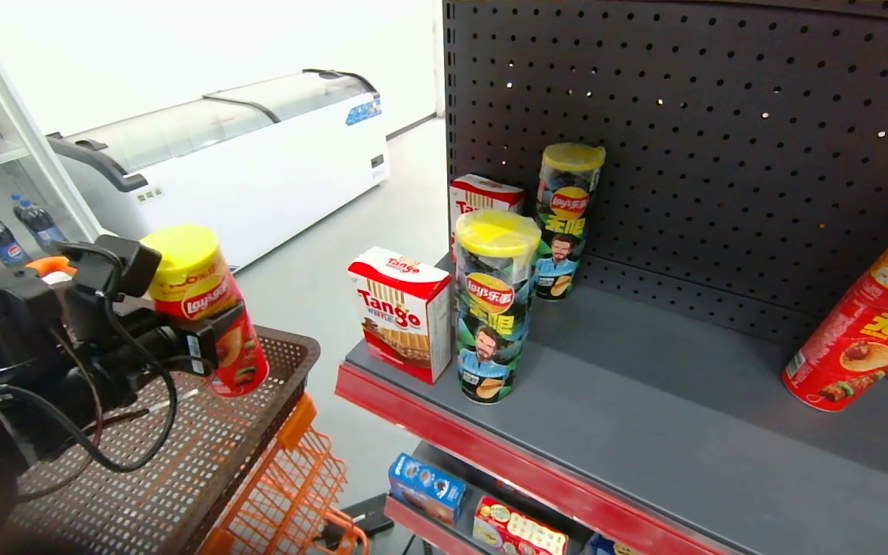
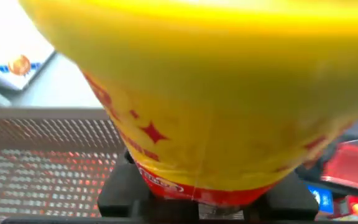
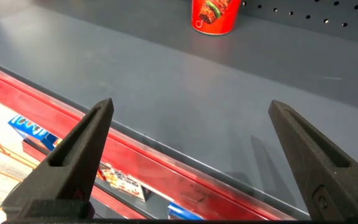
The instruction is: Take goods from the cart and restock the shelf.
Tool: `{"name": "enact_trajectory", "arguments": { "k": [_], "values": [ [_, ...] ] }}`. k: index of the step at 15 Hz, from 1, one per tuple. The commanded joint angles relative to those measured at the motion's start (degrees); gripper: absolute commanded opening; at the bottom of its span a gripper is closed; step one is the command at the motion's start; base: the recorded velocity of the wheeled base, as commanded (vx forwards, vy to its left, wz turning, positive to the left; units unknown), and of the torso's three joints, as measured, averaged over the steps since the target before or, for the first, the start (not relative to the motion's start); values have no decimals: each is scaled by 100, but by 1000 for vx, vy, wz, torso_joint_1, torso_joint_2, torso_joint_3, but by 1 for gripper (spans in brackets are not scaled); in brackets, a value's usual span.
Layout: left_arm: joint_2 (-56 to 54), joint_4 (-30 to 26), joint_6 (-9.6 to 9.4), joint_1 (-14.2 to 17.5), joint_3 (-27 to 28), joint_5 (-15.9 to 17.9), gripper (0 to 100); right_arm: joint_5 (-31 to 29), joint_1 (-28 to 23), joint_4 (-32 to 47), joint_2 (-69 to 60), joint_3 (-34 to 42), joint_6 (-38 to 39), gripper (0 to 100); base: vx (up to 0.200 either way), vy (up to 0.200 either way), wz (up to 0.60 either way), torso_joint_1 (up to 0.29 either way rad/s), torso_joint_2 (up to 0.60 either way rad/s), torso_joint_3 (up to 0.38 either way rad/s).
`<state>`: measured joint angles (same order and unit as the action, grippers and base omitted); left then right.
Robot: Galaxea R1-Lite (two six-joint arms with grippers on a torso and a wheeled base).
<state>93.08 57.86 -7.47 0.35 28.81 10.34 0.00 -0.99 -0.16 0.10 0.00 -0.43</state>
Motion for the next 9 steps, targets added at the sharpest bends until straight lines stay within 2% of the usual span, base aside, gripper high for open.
{"name": "enact_trajectory", "arguments": {
  "k": [1,2,3,4,6,7,8,9],
  "values": [
    [-1213,-978,132,-88,239,-5,0,0,2,-2,8,0,-1,100,0,0,0,0,0,0],
    [-1661,-1549,281,-167,310,74,0,0,2,-2,8,0,-1,100,0,0,0,0,0,0],
    [-1898,-1708,281,-369,222,65,0,0,2,-2,8,0,-1,100,0,0,0,0,0,0],
    [-2074,-1716,299,-589,90,47,0,0,2,-2,8,0,-1,100,0,0,0,0,0,0],
    [-2144,-1725,299,-765,20,56,0,0,2,-2,8,0,-1,100,0,0,0,0,0,0],
    [-2153,-1699,308,-1072,-59,82,0,0,2,-2,8,0,-1,100,0,0,0,0,0,0],
    [-2206,-1699,343,-1275,-86,91,0,0,2,-2,8,0,-1,100,0,0,0,0,0,0],
    [-2276,-1699,475,-1363,-147,153,0,0,2,-2,8,0,-1,100,0,0,0,0,0,0]
  ]
}}
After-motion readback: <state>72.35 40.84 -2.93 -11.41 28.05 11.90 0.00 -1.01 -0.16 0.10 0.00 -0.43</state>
